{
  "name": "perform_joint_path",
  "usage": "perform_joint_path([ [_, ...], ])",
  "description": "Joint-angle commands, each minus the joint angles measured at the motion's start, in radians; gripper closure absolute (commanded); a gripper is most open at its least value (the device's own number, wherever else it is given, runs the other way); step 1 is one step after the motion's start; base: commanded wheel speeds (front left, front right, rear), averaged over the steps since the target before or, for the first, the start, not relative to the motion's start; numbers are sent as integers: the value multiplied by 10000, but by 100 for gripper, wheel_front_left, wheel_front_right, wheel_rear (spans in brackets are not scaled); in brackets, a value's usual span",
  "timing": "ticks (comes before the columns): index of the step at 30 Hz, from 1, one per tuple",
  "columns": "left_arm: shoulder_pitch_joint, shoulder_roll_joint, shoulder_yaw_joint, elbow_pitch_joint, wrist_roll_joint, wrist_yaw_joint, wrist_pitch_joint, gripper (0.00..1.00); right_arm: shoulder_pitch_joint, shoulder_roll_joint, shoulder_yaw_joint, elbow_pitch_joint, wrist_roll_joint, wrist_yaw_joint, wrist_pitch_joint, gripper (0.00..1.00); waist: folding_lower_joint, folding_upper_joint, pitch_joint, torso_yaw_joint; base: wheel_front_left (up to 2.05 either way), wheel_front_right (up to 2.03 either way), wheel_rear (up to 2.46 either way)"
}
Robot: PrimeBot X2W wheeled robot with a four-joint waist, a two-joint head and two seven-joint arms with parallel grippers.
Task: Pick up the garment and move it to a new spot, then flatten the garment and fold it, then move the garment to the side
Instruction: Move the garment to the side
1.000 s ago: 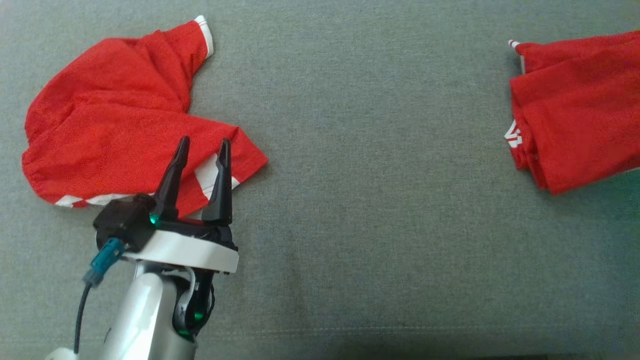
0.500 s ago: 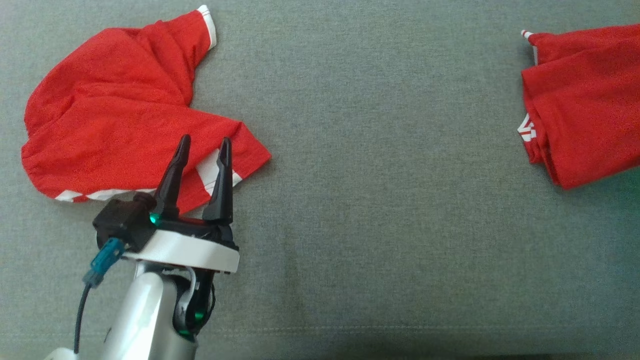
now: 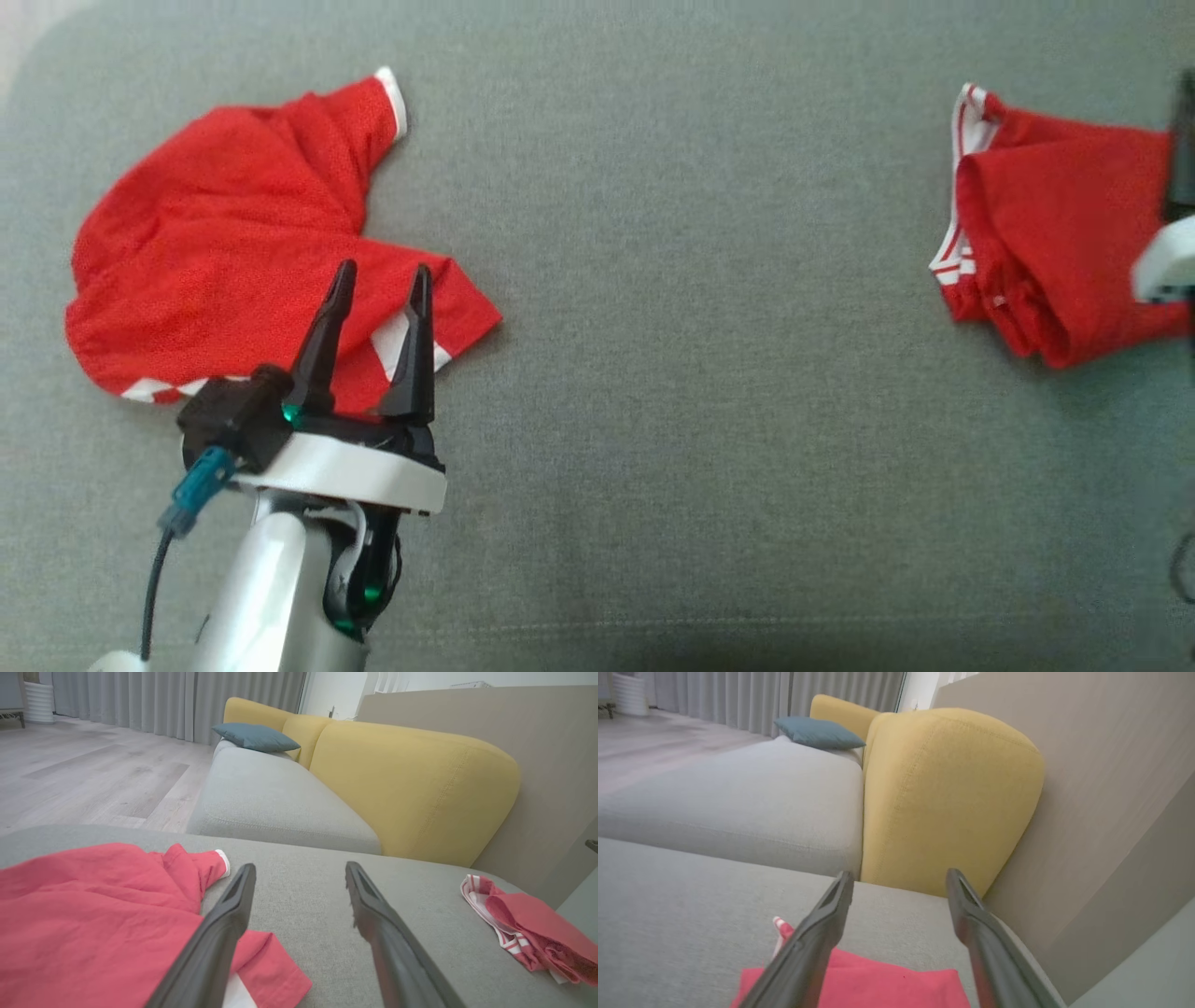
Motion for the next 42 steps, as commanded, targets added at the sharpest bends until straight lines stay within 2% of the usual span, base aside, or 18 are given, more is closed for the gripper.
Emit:
perform_joint_path([
  [1, -39, 85, 373, -321, -70, 24, -51, 0, 69, 205, 350, -526, 152, -2, -186, 0, -1, 0, -368, -51, 0, 0, 0],
  [7, 174, 85, 487, -381, -111, 144, -51, 0, 687, 1056, 895, -1039, 489, -2, -372, 0, -1, 0, -895, -59, 0, 0, 0],
  [8, 256, 85, 549, -410, -124, 179, -51, 0, 1005, 1414, 1045, -1241, 661, -2, -479, 0, -1, 0, -1085, -42, 0, 0, 0],
  [11, 414, 85, 659, -471, -147, 245, -51, 0, 1550, 1938, 1232, -1552, 890, -2, -689, 0, -1, 0, -1361, -26, 0, 0, 0],
  [16, 727, 85, 807, -499, -161, 310, -51, 0, 2581, 2457, 1539, -2035, 1142, -2, -1033, 0, -1, 0, -1779, -30, 0, 0, 0],
  [28, 1398, 85, 891, -423, -214, 345, -51, 0, 4532, 2593, 2079, -2958, 2600, -2, -1450, 0, -1, 0, -2252, -151, 0, 0, 0],
  [42, 1494, 85, 870, -401, -240, 391, -51, 0, 4821, 2594, 2161, -3194, 2808, -2, -1525, 0, -1, 0, -2253, -177, 0, 0, 0],
])
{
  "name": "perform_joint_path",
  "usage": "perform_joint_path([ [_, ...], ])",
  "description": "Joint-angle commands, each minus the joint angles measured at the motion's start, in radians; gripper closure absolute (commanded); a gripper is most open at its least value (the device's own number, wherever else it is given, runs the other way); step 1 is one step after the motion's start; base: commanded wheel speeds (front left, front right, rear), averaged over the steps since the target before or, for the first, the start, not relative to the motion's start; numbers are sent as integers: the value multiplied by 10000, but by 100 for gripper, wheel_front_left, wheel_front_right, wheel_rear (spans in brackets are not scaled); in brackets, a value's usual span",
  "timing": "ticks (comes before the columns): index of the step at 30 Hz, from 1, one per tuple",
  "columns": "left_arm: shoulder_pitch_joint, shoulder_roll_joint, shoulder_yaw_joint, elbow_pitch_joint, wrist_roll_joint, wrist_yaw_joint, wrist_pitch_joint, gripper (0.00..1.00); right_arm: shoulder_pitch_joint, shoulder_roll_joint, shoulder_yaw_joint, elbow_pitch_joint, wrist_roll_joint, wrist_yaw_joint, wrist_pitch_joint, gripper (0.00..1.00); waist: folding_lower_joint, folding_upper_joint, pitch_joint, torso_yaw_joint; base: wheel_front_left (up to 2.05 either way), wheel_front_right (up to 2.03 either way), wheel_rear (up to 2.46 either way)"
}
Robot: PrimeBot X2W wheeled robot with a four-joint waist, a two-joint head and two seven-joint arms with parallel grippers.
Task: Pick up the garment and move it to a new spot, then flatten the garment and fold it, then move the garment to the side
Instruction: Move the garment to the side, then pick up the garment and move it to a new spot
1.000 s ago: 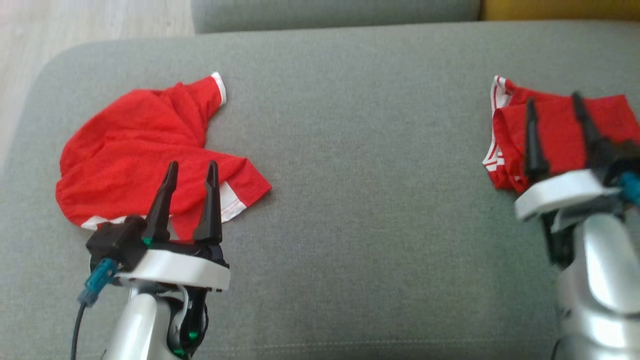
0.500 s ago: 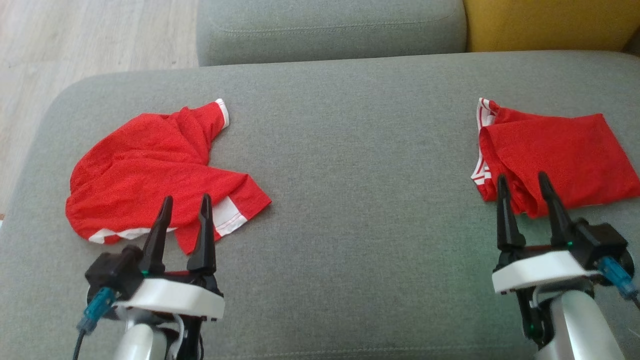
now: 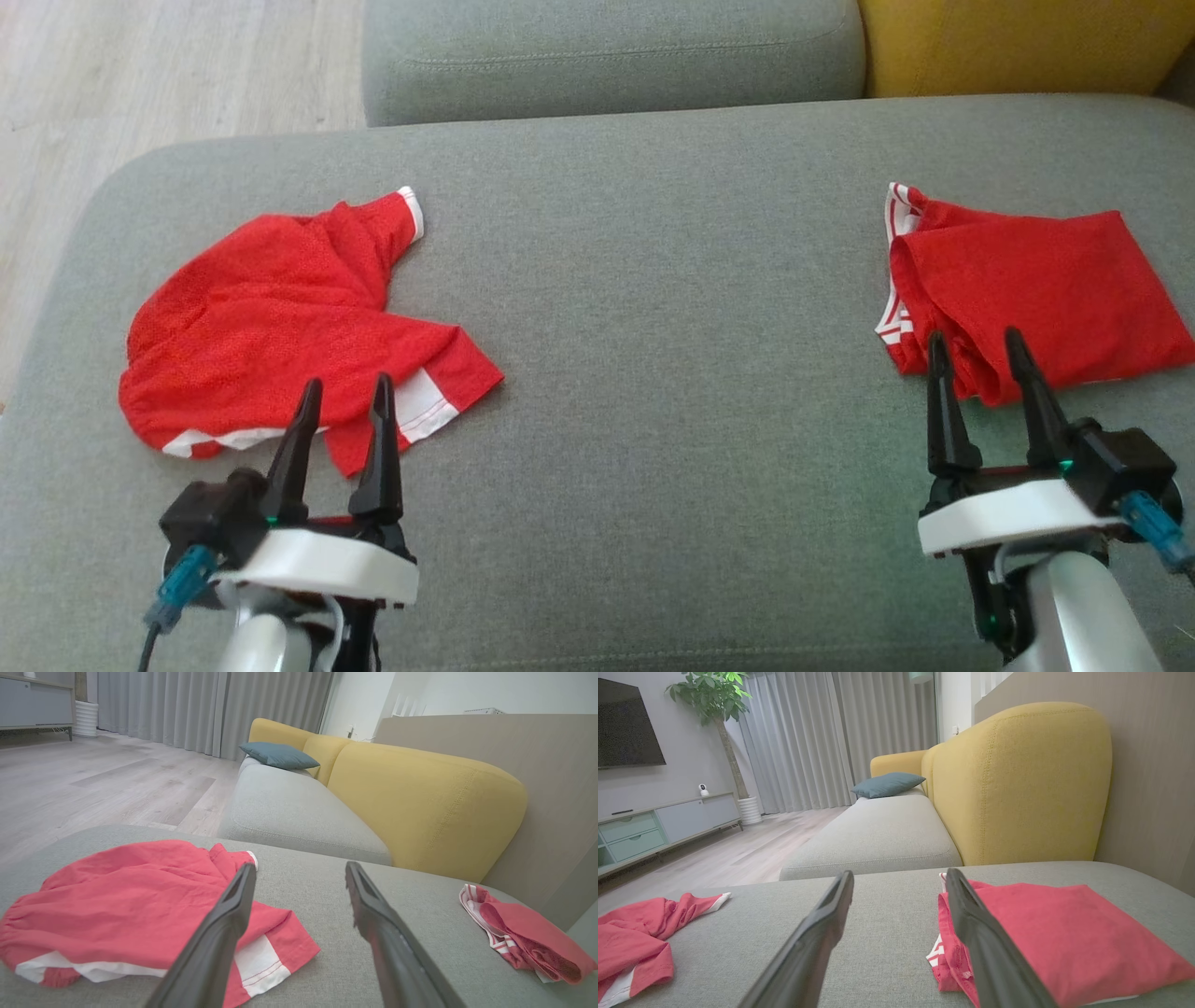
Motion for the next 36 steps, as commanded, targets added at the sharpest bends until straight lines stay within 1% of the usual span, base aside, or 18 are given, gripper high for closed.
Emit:
perform_joint_path([
  [1, -335, 77, 307, -348, -31, 26, -53, 0, -176, -33, 232, -375, 88, -2, -121, 0, 0, -1, 14, 2, 0, 0, 0],
  [10, -381, 77, 321, -319, -3, -9, -53, 0, -179, -32, 208, -362, 170, -2, -130, 0, 0, -1, 80, 78, 0, 0, 0],
  [16, -465, 77, 393, -258, -6, -1, -53, 0, -109, -32, 421, -294, 278, -2, -133, 0, 0, -1, 87, 533, 0, 0, 0],
  [21, -511, 77, 477, -241, 24, -11, -53, 0, -55, -32, 681, -270, 386, -2, -135, 0, 0, -1, 74, 1270, 0, 0, 0],
  [31, -435, 77, 795, -271, 127, 15, -53, 0, 29, -32, 1264, -120, 561, -2, -136, 0, 0, -1, -40, 3109, 0, 0, 0],
  [36, -347, 77, 1005, -290, 177, 18, -53, 0, 25, -32, 1588, 9, 574, -2, -137, 0, 0, -1, -121, 3803, 0, 0, 0],
])
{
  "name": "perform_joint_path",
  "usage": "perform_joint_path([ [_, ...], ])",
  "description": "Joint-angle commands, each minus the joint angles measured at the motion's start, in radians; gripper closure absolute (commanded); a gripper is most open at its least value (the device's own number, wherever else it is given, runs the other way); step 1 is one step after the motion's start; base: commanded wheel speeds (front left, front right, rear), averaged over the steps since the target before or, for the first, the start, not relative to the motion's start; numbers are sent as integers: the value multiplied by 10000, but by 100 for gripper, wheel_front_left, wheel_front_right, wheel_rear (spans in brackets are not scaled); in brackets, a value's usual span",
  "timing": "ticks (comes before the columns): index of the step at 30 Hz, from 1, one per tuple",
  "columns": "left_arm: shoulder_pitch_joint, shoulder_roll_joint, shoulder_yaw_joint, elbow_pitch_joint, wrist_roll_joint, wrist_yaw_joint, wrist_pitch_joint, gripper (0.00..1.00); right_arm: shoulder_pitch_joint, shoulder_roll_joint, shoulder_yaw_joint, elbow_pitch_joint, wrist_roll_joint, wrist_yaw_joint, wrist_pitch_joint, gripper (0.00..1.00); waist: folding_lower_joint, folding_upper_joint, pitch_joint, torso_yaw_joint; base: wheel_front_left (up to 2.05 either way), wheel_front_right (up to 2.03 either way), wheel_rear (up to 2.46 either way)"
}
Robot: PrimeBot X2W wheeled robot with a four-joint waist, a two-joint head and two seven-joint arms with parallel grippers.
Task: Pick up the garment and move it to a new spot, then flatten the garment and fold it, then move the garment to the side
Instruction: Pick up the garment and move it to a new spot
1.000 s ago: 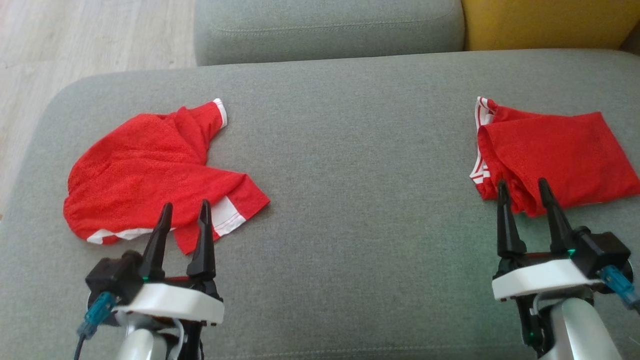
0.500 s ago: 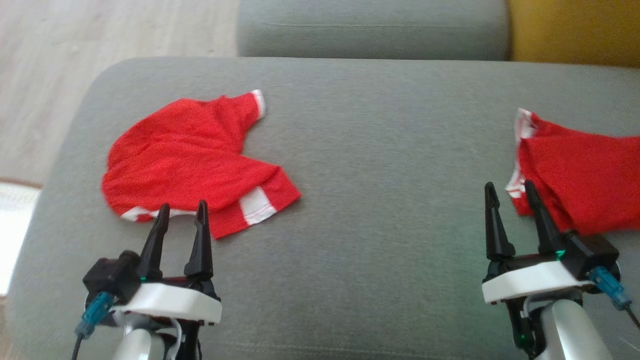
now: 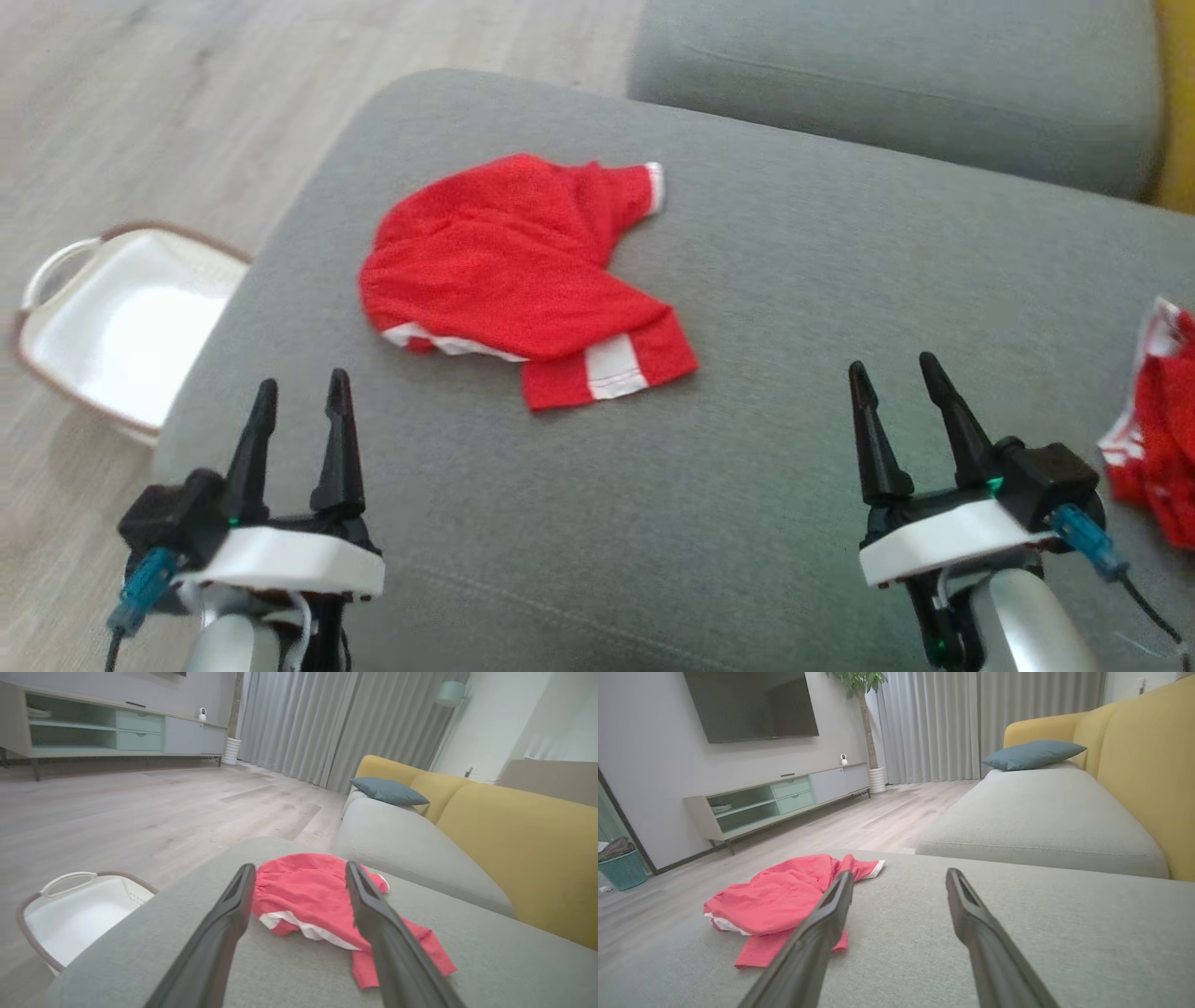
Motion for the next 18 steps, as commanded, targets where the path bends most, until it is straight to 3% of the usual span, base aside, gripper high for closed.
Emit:
perform_joint_path([
  [1, -315, 77, 401, -357, 64, 19, -53, 0, -115, -32, 284, -249, 77, -2, -108, 0, 0, 0, -75, 489, 0, 0, 0],
  [9, -268, 77, 747, -373, 94, -61, -53, 0, -158, -32, 504, -132, 138, -2, -107, 0, 0, 0, 59, 920, 0, 0, 0],
  [18, -698, 77, 1229, -321, 236, -303, -53, 0, -386, -32, 284, -361, -153, -2, 94, 0, 0, 0, 732, 600, 0, 0, 0],
])
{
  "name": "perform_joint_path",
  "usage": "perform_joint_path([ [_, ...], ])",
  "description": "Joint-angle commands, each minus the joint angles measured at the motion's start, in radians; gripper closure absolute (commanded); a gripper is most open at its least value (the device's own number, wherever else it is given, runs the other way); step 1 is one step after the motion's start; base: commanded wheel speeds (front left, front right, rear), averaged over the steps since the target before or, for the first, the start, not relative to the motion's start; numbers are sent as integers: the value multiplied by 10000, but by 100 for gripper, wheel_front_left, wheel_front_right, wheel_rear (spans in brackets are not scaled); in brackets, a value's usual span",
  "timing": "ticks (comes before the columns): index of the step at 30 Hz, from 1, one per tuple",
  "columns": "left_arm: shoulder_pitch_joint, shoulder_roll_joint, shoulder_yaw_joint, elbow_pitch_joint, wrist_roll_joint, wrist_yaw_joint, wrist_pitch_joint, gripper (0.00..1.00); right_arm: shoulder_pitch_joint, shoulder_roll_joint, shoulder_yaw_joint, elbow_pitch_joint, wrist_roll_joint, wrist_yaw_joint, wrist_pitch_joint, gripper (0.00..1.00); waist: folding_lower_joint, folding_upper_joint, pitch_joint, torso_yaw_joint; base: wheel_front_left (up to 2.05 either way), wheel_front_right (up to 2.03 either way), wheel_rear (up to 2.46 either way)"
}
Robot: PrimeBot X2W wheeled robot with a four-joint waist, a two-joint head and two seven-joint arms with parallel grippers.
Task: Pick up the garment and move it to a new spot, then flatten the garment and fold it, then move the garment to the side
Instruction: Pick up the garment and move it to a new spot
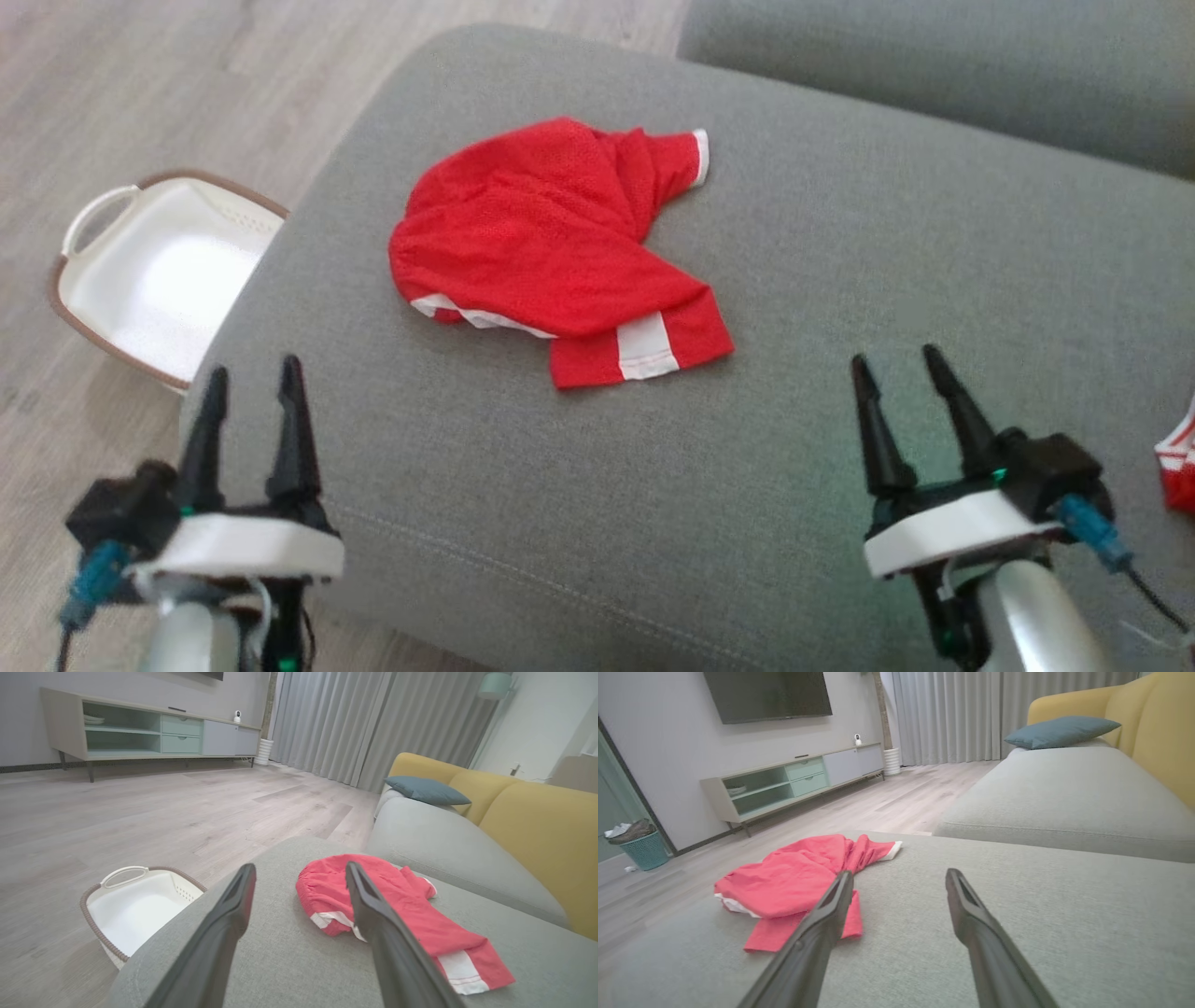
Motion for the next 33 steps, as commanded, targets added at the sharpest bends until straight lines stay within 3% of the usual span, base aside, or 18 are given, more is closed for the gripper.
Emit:
perform_joint_path([
  [1, -742, 91, 466, -286, 101, -60, -53, 0, -402, -34, 117, -403, -87, -2, 4, 0, 0, -1, 262, -158, 0, 0, 0],
  [4, -1316, 197, 732, 22, 292, -253, -53, 0, -634, -34, -327, -771, -417, -2, 254, 0, 0, -1, 747, -333, 0, 0, 0],
  [8, -2821, 956, 274, 1511, 552, -538, 18, 0, -1096, -34, -1235, -1792, -1181, -2, 873, 0, 0, -1, 1693, -519, 0, 0, 0],
  [13, -4787, 1927, -536, 3478, 379, -639, 1467, 0, -1467, -34, -1940, -3141, -1867, -2, 1618, 0, 0, -1, 2580, -659, 0, 0, 0],
  [24, -7792, 3382, -3329, 6208, -2020, -654, 3534, 0, -1772, -33, -2071, -5031, -2359, -2, 2674, 0, 0, -1, 3831, -1170, 0, 0, 0],
  [32, -8586, 3705, -4699, 7464, -3355, -655, 4162, 0, -1770, -33, -2014, -5252, -2356, -2, 2769, 0, 0, -1, 4128, -1563, 0, 0, 0],
  [33, -8603, 3727, -4874, 7487, -3522, -655, 4170, 51, -1772, -33, -2029, -5232, -2339, -2, 2745, 0, 0, -1, 4099, -1606, 0, 0, 0],
])
